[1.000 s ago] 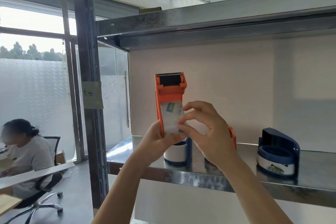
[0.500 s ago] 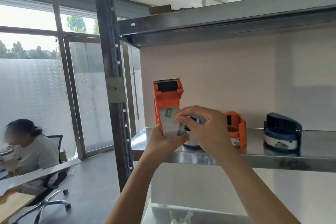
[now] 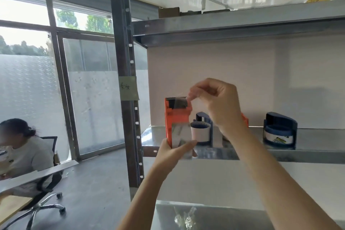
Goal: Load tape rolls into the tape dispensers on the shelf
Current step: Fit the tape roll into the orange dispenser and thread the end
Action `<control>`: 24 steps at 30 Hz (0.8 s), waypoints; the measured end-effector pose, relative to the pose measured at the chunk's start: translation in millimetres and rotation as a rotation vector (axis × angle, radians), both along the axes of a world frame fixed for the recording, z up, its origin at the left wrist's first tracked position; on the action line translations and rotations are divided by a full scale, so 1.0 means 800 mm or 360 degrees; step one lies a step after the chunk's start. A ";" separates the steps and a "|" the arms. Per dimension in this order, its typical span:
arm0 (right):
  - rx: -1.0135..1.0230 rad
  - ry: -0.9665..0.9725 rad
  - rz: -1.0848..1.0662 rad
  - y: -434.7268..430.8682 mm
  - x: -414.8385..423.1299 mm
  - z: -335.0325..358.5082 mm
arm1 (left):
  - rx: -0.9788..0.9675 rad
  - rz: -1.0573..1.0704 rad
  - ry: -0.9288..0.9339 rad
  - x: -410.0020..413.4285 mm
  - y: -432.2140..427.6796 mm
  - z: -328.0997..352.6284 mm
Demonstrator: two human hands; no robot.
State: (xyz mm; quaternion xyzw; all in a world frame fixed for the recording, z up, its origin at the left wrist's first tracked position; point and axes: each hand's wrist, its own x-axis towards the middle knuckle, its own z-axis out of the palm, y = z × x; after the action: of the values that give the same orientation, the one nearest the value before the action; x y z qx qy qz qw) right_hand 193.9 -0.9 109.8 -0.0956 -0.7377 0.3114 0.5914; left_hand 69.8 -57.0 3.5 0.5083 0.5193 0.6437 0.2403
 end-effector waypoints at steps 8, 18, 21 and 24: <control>0.0155 -0.0038 -0.0005 0.011 0.024 0.044 | -0.0072 -0.0035 -0.0008 0.014 0.011 -0.018; 0.0142 0.0003 -0.0099 0.035 0.030 0.053 | 0.0001 0.0017 0.0098 0.016 0.014 -0.023; 0.0032 0.0088 -0.0148 0.049 0.028 0.061 | 0.0060 0.0123 0.0165 0.016 0.013 -0.026; -0.0150 0.0139 -0.0082 0.068 0.024 0.070 | 0.0120 0.0164 0.0224 0.018 0.012 -0.029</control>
State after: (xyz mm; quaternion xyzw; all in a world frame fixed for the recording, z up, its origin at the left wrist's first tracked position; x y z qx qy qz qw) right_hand 213.1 53.7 166.1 -0.1288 -0.6930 0.3344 0.6256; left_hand 83.8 -47.6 -19.3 0.5336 0.5356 0.6370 0.1505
